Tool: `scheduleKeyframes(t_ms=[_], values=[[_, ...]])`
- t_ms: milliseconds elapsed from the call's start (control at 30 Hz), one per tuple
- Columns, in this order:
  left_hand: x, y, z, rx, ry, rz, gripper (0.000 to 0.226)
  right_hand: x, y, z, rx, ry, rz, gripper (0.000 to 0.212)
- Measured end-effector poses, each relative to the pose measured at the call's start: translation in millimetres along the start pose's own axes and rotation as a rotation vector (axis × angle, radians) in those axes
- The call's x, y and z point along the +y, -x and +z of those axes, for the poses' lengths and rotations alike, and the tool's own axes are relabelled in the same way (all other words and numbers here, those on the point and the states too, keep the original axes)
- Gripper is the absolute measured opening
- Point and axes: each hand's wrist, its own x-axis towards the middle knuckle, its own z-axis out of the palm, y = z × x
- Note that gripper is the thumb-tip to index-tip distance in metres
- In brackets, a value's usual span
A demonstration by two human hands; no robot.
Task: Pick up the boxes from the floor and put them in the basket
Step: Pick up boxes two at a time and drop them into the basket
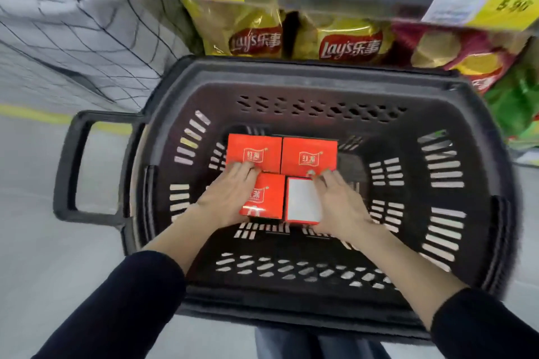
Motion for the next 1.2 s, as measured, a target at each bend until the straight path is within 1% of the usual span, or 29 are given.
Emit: scheduleKeyframes(t_ms=[67,167,233,333,433,533,567,667,800,867,967,1133,1200], values=[[-2,-9,16,0.049,-0.053,-0.004,0.094,3,-12,13,0.047,0.034,-0.016,0.098],[-6,-18,33,0.119,-0.122,0.032,0.092,12,-26,32,0.162,0.124,-0.033,0.095],[-8,-19,41,0.122,-0.164,0.046,0.093,11,-30,40,0.178,0.158,-0.075,0.095],[-10,-15,45,0.085,-0.175,0.020,0.103,2,-34,46,0.182,0.207,-0.120,0.098],[-7,-12,32,0.010,-0.160,-0.014,0.110,-1,-35,40,0.140,0.213,-0.113,0.101],[2,-6,4,-0.102,-0.155,-0.034,0.104,1,-20,13,-0.004,0.213,-0.118,0.108],[1,-4,-4,-0.125,-0.126,-0.044,0.103,1,-17,4,-0.061,0.175,-0.137,0.108],[0,18,-60,-0.165,-0.073,-0.042,0.099,-1,12,-50,-0.165,0.052,-0.101,0.098],[5,61,-150,-0.179,-0.040,-0.035,0.093,-10,64,-136,-0.137,0.066,-0.080,0.087],[7,89,-201,-0.200,-0.031,-0.034,0.094,-21,91,-185,-0.122,0.096,-0.068,0.088],[19,128,-274,-0.176,-0.013,-0.032,0.094,-37,137,-260,-0.129,0.108,-0.045,0.093],[45,185,-395,-0.144,0.034,-0.047,0.090,-59,221,-368,-0.022,0.048,-0.029,0.082],[55,205,-434,-0.121,0.061,-0.053,0.088,-64,258,-398,0.028,0.001,-0.006,0.083]])
